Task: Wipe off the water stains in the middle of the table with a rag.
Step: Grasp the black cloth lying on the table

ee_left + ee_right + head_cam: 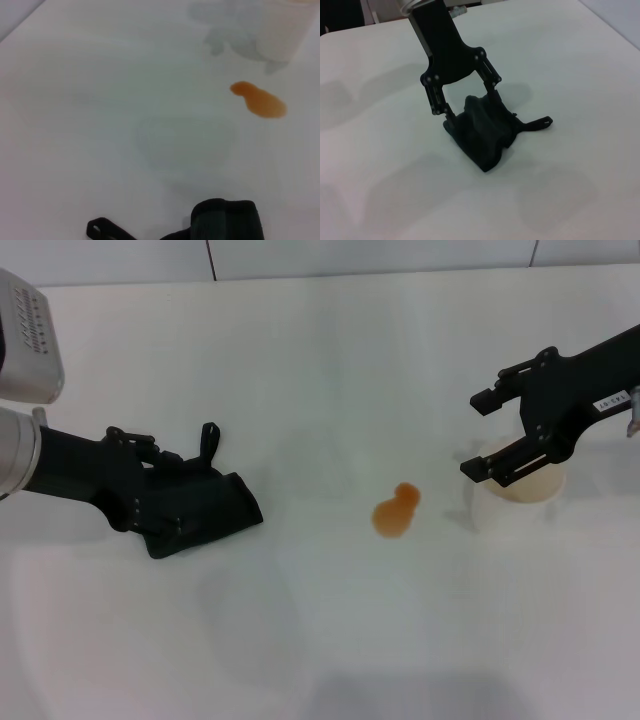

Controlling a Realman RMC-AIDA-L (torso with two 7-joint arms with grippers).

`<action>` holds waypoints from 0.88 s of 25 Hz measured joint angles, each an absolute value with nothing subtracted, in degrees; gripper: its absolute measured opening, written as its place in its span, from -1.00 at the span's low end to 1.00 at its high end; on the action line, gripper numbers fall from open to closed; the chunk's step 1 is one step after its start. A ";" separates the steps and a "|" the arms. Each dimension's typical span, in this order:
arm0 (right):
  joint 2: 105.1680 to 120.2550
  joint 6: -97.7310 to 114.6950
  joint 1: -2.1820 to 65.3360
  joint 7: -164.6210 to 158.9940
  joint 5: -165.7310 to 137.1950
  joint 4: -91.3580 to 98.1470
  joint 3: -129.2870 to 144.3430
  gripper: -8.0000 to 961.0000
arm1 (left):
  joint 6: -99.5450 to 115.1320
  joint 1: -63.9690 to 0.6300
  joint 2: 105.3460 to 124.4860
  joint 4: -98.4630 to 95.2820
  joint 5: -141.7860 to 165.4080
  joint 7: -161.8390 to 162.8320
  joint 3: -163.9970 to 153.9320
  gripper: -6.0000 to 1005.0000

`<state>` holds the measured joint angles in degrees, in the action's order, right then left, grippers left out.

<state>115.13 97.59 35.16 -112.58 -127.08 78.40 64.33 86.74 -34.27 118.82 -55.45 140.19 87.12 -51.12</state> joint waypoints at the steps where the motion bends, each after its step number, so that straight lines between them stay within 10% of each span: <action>1: 115.13 97.62 35.12 -112.58 -127.08 78.40 64.30 0.76 | 86.74 -34.25 118.82 -55.45 140.18 87.14 -51.12 0.72; 22: 115.20 97.45 34.51 -112.56 -127.09 78.23 64.60 0.75 | 84.81 -34.18 118.91 -53.77 140.91 87.79 -51.73 0.50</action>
